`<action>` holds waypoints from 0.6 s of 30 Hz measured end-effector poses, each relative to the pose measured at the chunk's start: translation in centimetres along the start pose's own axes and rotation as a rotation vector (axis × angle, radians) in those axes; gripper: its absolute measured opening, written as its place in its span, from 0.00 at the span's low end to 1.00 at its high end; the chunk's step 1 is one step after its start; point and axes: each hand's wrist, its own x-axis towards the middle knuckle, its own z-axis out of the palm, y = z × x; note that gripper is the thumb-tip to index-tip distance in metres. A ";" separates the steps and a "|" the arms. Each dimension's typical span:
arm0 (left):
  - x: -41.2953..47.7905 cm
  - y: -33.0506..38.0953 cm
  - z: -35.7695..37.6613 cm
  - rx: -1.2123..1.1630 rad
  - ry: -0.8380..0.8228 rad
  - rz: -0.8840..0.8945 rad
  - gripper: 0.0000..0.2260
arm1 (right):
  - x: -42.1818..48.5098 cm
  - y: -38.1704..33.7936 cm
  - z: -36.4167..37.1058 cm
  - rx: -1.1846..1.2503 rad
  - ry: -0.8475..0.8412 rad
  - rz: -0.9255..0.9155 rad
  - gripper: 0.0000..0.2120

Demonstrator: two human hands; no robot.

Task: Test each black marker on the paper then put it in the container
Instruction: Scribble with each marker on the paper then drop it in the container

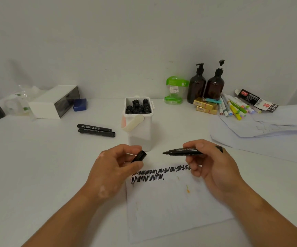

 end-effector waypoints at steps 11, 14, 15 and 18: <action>-0.5 0.3 0.5 -0.165 -0.157 0.034 0.08 | -0.8 -0.7 0.8 -0.068 -0.019 -0.062 0.04; -0.5 0.2 0.6 -0.157 -0.177 0.047 0.11 | -0.9 -0.4 1.2 -0.066 -0.046 -0.047 0.02; -0.5 0.1 0.7 -0.150 -0.187 0.052 0.12 | -0.9 -0.3 1.3 -0.072 -0.057 -0.043 0.04; -0.7 0.2 1.0 -0.125 -0.219 0.073 0.13 | -1.1 -0.1 1.6 -0.109 -0.109 -0.035 0.04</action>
